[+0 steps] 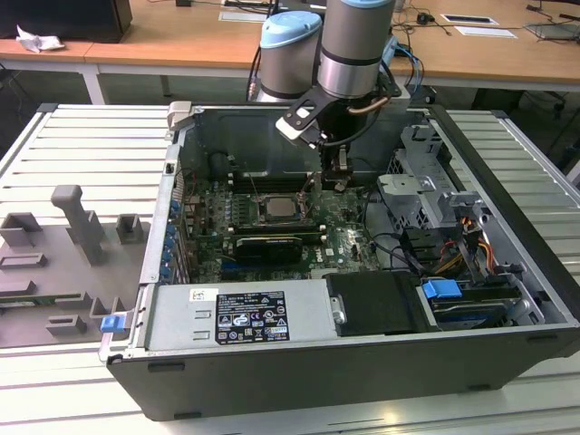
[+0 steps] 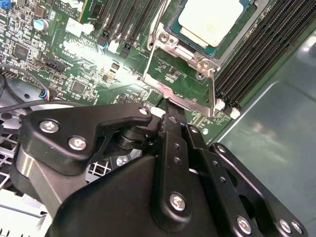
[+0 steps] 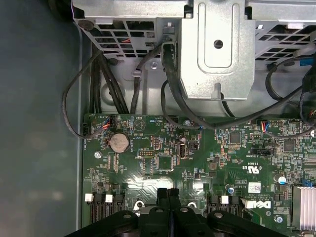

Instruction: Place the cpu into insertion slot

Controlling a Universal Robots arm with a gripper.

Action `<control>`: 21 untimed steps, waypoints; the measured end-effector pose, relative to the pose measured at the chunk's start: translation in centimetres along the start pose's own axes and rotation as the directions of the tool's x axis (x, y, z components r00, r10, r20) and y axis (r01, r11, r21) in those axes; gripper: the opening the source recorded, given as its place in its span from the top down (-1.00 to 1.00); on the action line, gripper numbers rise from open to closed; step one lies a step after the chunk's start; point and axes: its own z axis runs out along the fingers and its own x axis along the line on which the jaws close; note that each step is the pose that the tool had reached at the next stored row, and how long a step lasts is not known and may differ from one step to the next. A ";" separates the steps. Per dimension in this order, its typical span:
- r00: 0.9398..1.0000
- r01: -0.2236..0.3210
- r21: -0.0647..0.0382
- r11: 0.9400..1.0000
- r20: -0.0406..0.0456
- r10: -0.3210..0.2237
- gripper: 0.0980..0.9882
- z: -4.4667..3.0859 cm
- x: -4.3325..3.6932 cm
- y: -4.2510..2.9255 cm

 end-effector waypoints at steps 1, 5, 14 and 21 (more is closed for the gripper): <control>1.000 0.000 0.000 1.000 0.000 0.000 0.98 0.00 0.00 -0.02; 1.000 0.000 0.000 1.000 0.000 0.000 0.98 0.00 0.00 -0.11; 1.000 0.000 0.000 1.000 0.000 0.000 0.98 -0.01 0.01 -0.70; 1.000 0.000 0.000 1.000 0.000 0.000 0.98 -0.01 0.02 -1.01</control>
